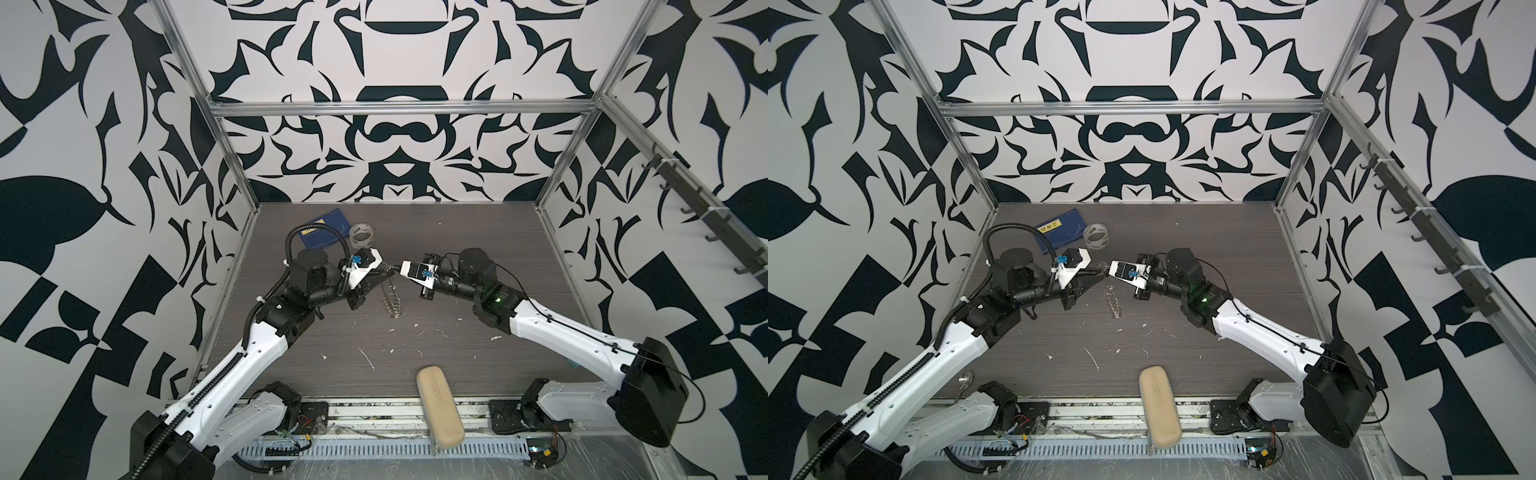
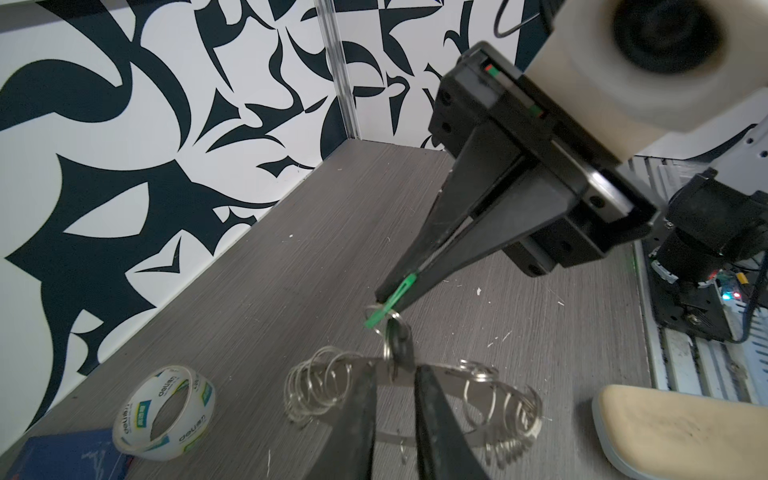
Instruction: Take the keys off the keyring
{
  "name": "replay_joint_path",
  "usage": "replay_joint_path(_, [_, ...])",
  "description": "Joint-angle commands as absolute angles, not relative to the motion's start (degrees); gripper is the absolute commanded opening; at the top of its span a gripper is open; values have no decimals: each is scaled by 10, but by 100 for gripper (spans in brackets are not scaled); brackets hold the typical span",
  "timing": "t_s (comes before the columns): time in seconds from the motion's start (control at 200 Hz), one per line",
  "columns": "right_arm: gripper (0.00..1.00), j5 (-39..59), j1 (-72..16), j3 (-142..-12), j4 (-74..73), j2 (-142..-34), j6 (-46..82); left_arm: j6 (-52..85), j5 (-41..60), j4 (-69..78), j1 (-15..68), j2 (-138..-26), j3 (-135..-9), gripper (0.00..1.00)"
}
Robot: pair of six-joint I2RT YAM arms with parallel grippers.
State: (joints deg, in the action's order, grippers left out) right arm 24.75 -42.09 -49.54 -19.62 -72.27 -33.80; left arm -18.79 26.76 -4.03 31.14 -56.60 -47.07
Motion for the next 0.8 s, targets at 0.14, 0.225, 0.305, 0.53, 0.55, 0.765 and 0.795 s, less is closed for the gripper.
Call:
replay_joint_path(0.14, [0, 261, -422, -512, -243, -695, -326, -202, 265, -24, 312, -570, -459, 21])
replay_joint_path(0.225, [0, 264, -422, -512, -243, -694, -325, -202, 267, -21, 312, -571, -460, 21])
replay_joint_path(0.305, [0, 269, -422, -512, -243, -695, -321, -202, 272, -16, 312, -574, -462, 20])
replay_joint_path(0.53, [0, 282, -422, -512, -245, -695, -318, -209, 290, -6, 312, -583, -466, 17])
replay_joint_path(0.55, [0, 283, -422, -513, -245, -695, -318, -209, 291, -6, 312, -584, -466, 16])
replay_joint_path(0.765, [0, 291, -422, -514, -245, -695, -313, -213, 293, -6, 312, -583, -466, 13])
replay_joint_path(0.795, [0, 292, -422, -514, -245, -696, -312, -213, 293, -6, 312, -582, -466, 13])
